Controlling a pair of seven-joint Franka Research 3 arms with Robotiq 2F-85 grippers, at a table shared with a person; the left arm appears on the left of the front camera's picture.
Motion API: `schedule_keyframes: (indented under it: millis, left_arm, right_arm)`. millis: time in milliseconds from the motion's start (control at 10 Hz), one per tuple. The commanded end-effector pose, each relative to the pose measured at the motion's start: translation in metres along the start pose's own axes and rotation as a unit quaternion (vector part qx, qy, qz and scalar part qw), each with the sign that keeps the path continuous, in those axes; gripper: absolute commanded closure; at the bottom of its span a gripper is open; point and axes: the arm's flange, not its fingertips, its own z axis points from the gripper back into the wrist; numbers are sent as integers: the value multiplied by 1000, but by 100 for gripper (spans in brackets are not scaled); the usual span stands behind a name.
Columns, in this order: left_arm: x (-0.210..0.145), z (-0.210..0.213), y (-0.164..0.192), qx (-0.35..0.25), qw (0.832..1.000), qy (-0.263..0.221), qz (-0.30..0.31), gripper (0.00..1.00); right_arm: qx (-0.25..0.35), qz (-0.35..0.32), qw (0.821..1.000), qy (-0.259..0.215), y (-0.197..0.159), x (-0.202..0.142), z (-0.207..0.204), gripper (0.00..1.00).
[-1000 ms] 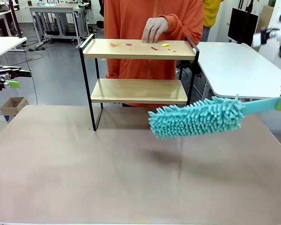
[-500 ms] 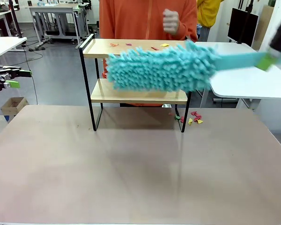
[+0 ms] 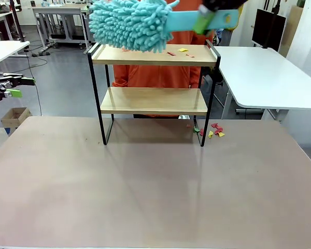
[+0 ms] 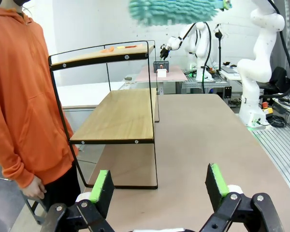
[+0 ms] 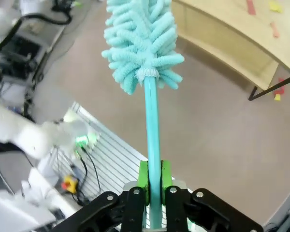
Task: Clean the shelf.
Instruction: Clean the specific section of the Shelf indicated by the human with the Duster.
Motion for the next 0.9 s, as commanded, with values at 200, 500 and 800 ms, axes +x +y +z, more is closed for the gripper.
schedule_keyframes:
  millis: [200,500,800]
  left_arm:
    - [3,-2,-2,0,1000,3,-1,0]
    - [3,-2,-2,0,1000,3,-1,0]
    - [3,-2,-2,0,1000,3,-1,0]
  right_arm:
    - [5,-28,1000,0,-1,15,-11,87]
    - [5,-28,1000,0,-1,15,-11,87]
    - [-22,-69,997,-21,24,43,-11,87]
